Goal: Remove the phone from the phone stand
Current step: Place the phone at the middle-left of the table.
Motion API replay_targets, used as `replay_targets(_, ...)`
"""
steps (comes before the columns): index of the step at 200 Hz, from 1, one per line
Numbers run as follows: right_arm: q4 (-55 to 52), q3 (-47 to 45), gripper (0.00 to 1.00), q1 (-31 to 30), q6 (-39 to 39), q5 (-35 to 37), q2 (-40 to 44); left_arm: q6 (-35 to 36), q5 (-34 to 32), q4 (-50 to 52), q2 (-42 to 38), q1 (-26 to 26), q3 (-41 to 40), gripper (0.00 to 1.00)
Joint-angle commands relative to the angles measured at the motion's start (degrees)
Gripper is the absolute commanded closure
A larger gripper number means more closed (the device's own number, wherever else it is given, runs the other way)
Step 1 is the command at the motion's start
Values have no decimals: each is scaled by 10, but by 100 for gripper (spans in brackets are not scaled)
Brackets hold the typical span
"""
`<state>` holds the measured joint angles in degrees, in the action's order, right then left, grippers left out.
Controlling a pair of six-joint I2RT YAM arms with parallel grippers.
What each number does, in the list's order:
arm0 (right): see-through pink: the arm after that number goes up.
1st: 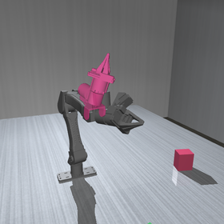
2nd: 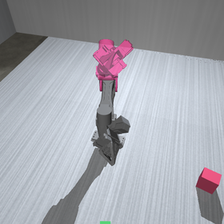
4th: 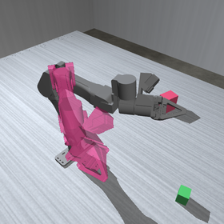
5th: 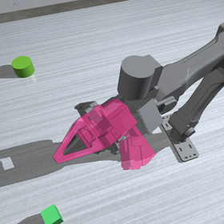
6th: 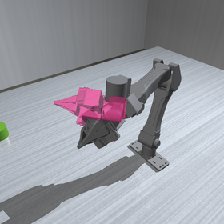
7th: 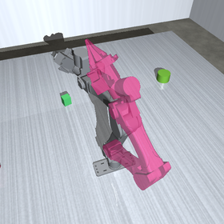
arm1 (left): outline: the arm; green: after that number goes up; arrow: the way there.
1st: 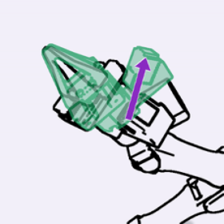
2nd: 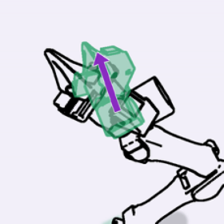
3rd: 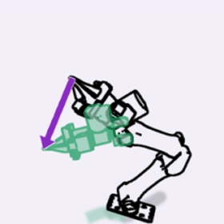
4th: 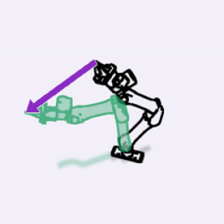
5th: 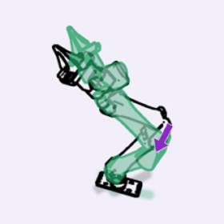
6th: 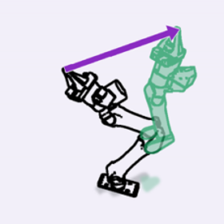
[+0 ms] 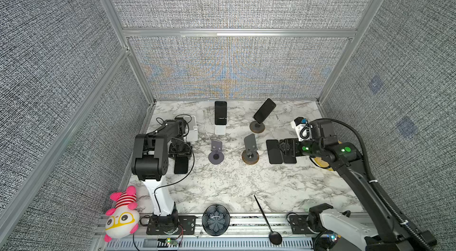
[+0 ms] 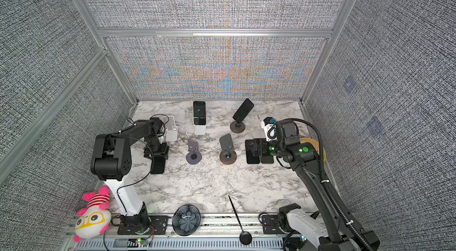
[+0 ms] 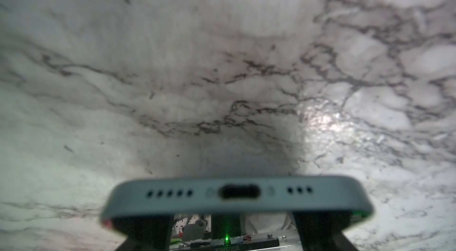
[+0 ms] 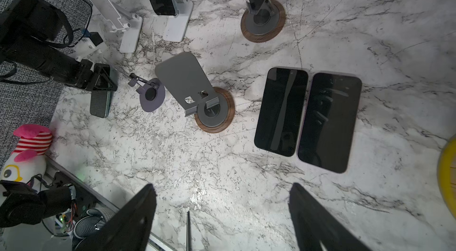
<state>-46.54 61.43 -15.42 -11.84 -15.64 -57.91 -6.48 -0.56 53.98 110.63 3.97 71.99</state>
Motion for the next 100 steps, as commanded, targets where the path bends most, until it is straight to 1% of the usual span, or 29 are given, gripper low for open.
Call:
replay_targets(1, -17, 2, 15, 0, 6, 12, 10, -6, -9, -32, 16, 0, -4, 88)
replay_targets(8, -19, 2, 15, 0, 6, 13, 13, -8, -11, -33, 17, 1, -5, 85)
replay_targets(22, -22, 2, 15, 0, 5, 16, 16, -12, -9, -39, 17, 1, -7, 73)
replay_targets(40, -23, 4, 15, 1, 5, 17, 17, -17, -5, -46, 15, 1, -10, 56)
replay_targets(61, -23, 6, 15, 1, 4, 17, 15, -22, -5, -50, 10, 1, -12, 51)
replay_targets(66, -24, 7, 15, 1, 5, 16, 14, -22, -5, -51, 7, 1, -13, 49)
replay_targets(73, -24, 8, 15, 1, 5, 16, 15, -23, -3, -54, 3, 0, -14, 42)
replay_targets(82, -23, 8, 15, 1, 4, 16, 14, -23, 0, -56, 0, 0, -14, 39)
replay_targets(100, -24, 9, 15, 1, 3, 17, 16, -22, 0, -56, 0, 1, -12, 37)
